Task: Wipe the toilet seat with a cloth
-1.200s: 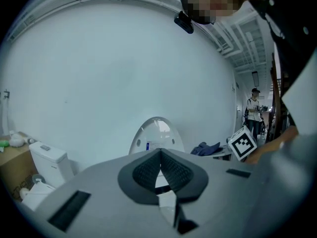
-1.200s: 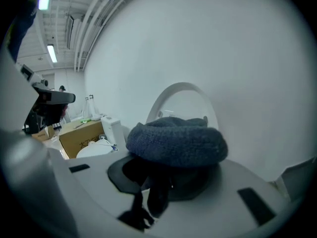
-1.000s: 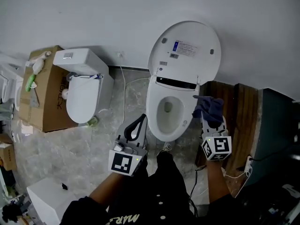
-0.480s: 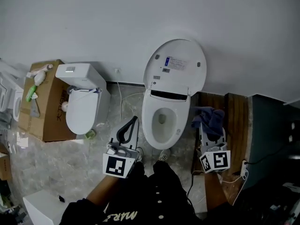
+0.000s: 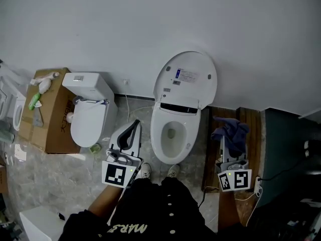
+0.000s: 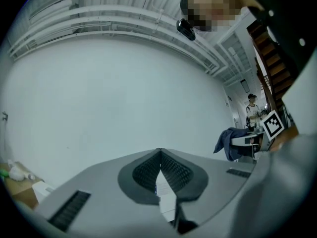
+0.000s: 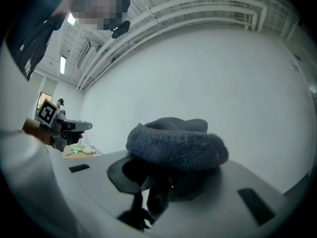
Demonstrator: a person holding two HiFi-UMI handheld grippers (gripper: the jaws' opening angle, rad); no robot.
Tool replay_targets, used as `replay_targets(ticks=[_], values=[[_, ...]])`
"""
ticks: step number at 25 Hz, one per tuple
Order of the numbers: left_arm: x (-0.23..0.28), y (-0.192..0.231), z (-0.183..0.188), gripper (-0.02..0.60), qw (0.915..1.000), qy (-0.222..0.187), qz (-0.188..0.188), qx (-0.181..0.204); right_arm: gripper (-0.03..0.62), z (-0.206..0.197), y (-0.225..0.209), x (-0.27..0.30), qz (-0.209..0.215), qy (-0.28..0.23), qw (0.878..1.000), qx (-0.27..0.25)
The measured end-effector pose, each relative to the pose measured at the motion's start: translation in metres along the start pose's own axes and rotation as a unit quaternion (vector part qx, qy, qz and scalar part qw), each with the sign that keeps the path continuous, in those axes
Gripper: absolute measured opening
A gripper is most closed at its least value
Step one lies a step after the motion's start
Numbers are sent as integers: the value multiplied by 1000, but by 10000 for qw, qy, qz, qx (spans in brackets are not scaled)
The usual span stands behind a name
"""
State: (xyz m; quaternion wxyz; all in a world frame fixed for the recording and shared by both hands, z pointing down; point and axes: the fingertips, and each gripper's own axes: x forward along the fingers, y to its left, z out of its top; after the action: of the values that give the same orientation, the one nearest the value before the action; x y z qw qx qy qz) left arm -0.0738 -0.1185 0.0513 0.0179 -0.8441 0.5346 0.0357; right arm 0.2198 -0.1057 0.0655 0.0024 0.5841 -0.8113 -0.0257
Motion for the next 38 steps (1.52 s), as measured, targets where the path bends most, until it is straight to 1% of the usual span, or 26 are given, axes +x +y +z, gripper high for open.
replay_targets(ticks=[8, 16, 22, 27, 32, 38], values=[[-10, 17, 14, 11, 9997, -134, 201, 88, 95, 13, -8, -10, -115, -220, 9997, 53], [-18, 33, 19, 11, 9987, -169, 443, 170, 95, 13, -23, -25, -320, -257, 9991, 78], [-25, 46, 17, 11, 9980, -122, 582, 213, 95, 15, -35, -37, -490, -261, 9985, -33], [-30, 49, 14, 11, 9975, -84, 647, 264, 95, 17, -45, -49, -647, -289, 9974, -123], [-33, 57, 11, 11, 9968, -67, 766, 222, 95, 14, -46, -52, -721, -312, 9968, -134], [-35, 55, 0, 11, 9968, 27, 755, 244, 95, 5, -50, -57, -791, -231, 9966, -97]])
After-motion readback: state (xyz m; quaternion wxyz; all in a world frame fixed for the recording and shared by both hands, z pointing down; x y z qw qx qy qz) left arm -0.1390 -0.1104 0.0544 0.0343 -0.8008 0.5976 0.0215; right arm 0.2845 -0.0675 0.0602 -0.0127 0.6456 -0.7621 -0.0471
